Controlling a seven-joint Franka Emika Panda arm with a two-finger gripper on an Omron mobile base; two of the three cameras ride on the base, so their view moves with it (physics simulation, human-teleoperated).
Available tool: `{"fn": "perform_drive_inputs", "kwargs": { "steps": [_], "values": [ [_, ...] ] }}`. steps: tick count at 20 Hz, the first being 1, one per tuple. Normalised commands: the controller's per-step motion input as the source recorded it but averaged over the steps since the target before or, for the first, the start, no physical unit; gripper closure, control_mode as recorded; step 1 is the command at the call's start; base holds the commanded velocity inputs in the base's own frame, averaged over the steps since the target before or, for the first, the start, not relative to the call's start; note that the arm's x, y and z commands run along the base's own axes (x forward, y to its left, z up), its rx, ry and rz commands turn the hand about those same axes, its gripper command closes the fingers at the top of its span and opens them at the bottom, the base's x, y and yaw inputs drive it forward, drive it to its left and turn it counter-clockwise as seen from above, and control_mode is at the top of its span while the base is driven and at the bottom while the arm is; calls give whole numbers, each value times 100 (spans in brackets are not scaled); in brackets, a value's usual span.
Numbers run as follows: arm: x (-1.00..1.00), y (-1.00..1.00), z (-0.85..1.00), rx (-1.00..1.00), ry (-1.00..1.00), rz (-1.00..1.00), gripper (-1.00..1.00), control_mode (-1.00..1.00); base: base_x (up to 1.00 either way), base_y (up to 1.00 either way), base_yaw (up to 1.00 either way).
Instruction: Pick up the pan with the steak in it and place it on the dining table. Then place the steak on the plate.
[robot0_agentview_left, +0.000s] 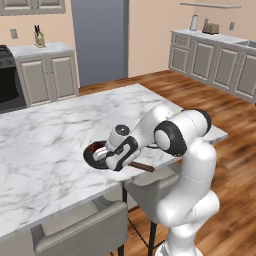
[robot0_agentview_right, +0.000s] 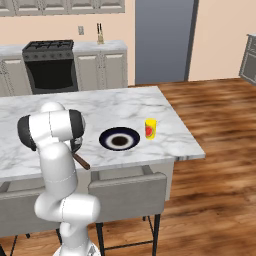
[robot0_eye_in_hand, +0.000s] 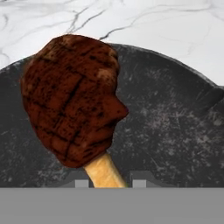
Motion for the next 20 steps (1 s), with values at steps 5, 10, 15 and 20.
{"fn": "perform_drive_inputs", "kwargs": {
  "steps": [5, 10, 15, 20],
  "values": [
    [0, 0, 10, 0, 0, -2, 100, -100, 0, 0, 0],
    [-17, 0, 37, 6, 0, -3, 100, -100, 0, 0, 0],
    [-53, -10, 64, 10, 0, -3, 100, -100, 0, 0, 0],
    [-53, -20, 85, 14, 0, -5, 100, -100, 0, 0, 0]
  ]
}}
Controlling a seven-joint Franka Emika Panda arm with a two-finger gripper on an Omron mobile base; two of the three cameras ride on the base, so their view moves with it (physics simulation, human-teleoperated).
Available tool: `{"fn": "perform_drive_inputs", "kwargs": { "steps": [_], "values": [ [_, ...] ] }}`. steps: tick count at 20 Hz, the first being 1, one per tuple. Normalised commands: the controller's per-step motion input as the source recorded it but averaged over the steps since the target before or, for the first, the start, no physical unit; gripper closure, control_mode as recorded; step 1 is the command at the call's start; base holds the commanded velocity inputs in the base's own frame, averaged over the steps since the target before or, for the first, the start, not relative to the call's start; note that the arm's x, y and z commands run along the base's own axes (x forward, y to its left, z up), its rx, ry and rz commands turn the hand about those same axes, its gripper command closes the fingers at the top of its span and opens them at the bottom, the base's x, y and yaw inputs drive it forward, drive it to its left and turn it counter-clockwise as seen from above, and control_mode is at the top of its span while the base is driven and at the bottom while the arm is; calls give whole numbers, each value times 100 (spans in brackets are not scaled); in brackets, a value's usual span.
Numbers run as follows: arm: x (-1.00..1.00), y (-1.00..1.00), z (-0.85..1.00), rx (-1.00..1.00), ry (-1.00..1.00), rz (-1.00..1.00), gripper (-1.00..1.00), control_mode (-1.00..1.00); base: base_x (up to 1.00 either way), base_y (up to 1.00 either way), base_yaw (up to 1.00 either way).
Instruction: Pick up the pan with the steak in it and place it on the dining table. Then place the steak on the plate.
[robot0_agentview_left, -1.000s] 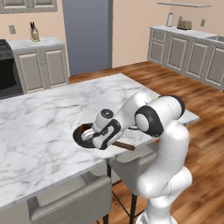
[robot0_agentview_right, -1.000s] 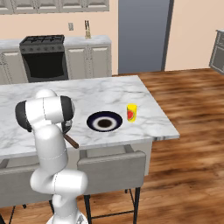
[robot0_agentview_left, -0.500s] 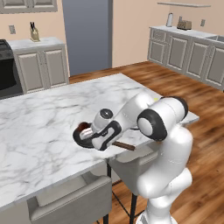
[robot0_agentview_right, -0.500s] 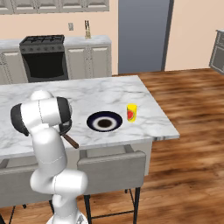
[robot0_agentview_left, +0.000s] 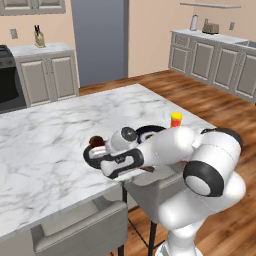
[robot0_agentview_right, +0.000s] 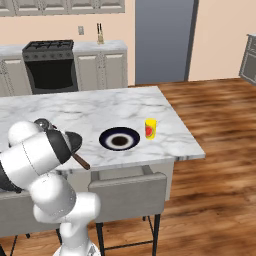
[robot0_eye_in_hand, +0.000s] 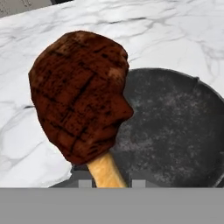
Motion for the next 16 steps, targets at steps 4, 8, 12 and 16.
{"fn": "perform_drive_inputs", "kwargs": {
  "steps": [4, 8, 12, 16],
  "values": [
    [-8, -2, 12, 2, 0, -3, 100, -100, 0, 0, 0],
    [-7, -19, 76, 11, 2, -5, 100, -100, 0, 0, 0],
    [-22, -20, 100, 9, 8, -7, 100, -100, 0, 0, 0],
    [-28, -22, 100, 4, 15, -6, 100, -100, 0, 0, 0]
  ]
}}
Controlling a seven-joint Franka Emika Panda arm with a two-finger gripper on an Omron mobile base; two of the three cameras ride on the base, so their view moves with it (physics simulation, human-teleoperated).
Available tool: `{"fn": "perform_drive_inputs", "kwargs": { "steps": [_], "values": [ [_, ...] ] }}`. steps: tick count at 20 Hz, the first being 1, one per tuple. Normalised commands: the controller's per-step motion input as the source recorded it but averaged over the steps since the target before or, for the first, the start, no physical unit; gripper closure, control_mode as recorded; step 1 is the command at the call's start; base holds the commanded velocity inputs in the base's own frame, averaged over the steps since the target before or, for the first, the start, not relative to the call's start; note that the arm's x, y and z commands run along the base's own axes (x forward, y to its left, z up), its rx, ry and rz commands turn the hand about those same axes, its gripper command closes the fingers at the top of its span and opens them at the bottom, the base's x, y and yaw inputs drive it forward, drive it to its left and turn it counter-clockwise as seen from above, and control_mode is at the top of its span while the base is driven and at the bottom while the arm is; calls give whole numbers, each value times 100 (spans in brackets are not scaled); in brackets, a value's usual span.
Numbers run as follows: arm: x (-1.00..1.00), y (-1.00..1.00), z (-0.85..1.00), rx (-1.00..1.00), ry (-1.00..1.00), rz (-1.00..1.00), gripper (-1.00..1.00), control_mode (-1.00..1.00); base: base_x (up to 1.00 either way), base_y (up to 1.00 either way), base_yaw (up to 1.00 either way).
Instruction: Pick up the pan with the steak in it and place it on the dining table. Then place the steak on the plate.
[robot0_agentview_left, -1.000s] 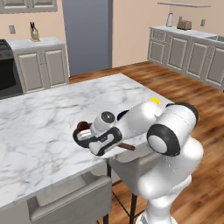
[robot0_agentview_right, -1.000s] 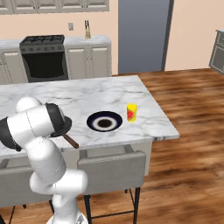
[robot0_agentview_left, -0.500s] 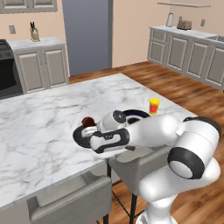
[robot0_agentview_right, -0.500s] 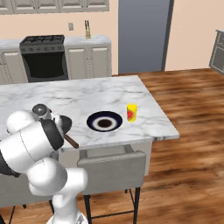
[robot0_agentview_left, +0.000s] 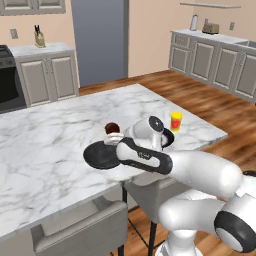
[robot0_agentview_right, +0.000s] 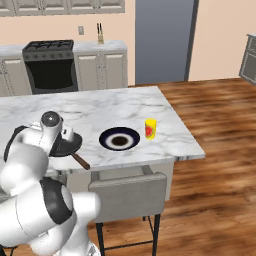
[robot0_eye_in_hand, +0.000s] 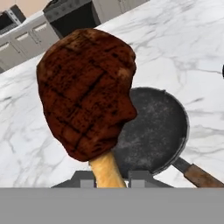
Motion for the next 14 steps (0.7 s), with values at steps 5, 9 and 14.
{"fn": "perform_drive_inputs", "kwargs": {
  "steps": [5, 9, 14],
  "values": [
    [-32, -16, 100, 0, 17, -4, 100, -100, 0, 0, 0],
    [-46, -20, 86, 0, 20, -4, 100, -100, 0, 0, 0],
    [-77, -40, 45, 0, 21, -5, 100, -100, 0, 0, 0]
  ]
}}
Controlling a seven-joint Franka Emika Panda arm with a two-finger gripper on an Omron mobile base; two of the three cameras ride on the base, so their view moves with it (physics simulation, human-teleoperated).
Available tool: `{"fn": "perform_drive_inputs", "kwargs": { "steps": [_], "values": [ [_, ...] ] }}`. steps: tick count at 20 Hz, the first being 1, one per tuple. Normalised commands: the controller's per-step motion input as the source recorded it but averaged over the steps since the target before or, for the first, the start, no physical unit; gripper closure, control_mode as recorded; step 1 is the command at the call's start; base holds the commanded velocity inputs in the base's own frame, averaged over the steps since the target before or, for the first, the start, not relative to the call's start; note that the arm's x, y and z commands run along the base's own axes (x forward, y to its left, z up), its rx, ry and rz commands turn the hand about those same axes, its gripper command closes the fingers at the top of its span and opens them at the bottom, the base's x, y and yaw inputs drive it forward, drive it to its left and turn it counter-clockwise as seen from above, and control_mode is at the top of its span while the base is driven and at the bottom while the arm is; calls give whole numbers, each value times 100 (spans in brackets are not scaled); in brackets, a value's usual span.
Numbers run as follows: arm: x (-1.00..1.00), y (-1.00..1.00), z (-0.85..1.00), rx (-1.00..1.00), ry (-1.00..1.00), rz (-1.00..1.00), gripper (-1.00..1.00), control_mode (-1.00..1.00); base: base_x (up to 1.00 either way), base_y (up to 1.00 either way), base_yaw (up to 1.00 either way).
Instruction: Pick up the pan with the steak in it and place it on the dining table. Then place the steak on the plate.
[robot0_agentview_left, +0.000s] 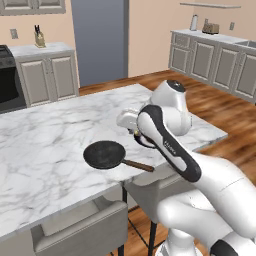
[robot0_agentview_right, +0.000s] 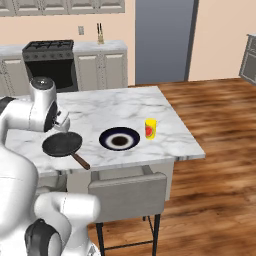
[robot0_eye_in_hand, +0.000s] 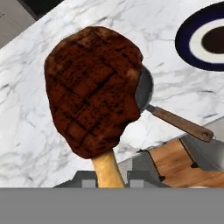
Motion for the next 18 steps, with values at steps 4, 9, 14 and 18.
{"fn": "perform_drive_inputs", "kwargs": {
  "steps": [4, 9, 14, 18],
  "values": [
    [-70, -41, 34, -1, 24, -6, 100, -100, 0, 0, 0],
    [8, -38, 22, -9, 24, -16, 100, -100, 0, 0, 0],
    [47, -45, 6, -12, 13, -16, 100, -100, 0, 0, 0],
    [63, -55, -3, -10, 11, -13, 100, -100, 0, 0, 0]
  ]
}}
